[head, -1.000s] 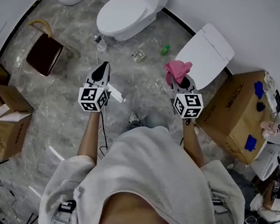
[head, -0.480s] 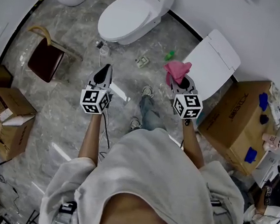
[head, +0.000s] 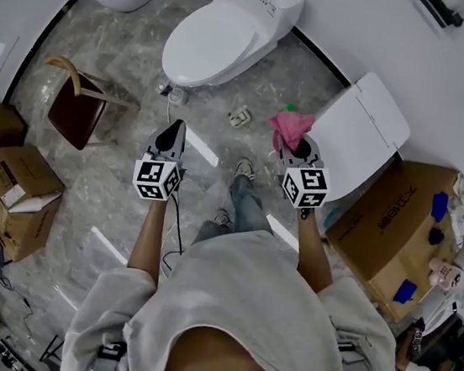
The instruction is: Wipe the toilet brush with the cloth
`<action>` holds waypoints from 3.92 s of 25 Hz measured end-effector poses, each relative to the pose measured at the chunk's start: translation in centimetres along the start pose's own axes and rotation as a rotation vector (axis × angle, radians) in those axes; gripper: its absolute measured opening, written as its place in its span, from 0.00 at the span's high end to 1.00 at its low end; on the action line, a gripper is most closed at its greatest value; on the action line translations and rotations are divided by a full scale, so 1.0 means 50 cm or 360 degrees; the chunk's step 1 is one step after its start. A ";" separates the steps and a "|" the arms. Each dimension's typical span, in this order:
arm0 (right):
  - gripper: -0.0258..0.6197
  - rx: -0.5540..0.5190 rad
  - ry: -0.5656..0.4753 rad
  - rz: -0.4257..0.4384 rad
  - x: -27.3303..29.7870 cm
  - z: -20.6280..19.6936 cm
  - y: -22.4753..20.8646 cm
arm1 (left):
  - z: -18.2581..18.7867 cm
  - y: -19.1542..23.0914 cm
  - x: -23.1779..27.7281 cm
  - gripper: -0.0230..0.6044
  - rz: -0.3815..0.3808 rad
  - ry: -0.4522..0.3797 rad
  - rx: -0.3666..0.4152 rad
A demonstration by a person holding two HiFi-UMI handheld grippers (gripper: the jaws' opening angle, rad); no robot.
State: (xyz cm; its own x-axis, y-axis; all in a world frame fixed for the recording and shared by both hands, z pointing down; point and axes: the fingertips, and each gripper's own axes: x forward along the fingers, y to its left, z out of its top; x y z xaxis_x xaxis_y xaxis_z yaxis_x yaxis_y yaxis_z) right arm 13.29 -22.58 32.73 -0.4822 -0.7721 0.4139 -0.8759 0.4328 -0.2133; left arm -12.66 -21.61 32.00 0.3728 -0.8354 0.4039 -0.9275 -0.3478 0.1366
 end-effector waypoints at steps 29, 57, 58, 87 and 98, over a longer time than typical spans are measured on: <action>0.85 -0.0019 -0.0047 0.0072 0.381 -0.588 -0.073 | -0.613 0.132 0.379 0.92 -0.0025 -0.0114 -0.0003; 0.85 -0.0187 -0.0440 0.0474 0.492 -0.632 -0.026 | -0.895 0.152 0.434 0.92 -0.0114 -0.0334 0.0072; 0.85 -0.0191 -0.0456 0.0502 0.491 -0.619 -0.015 | -0.894 0.155 0.430 0.92 -0.0109 -0.0336 0.0074; 0.85 -0.0056 0.0069 0.0464 0.681 -0.925 -0.055 | -0.919 0.175 0.428 0.92 -0.0045 -0.0297 0.0068; 0.85 0.0005 0.0352 0.0430 0.735 -1.072 -0.082 | -0.919 0.183 0.425 0.92 -0.0024 -0.0294 0.0070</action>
State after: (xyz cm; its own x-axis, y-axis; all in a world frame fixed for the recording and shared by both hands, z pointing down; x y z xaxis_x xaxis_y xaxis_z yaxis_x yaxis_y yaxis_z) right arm -0.06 -27.81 96.26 -0.6824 -0.5100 0.5237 -0.7170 0.6063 -0.3440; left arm -14.43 -22.98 83.41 0.3889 -0.8924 0.2288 -0.9213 -0.3758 0.0999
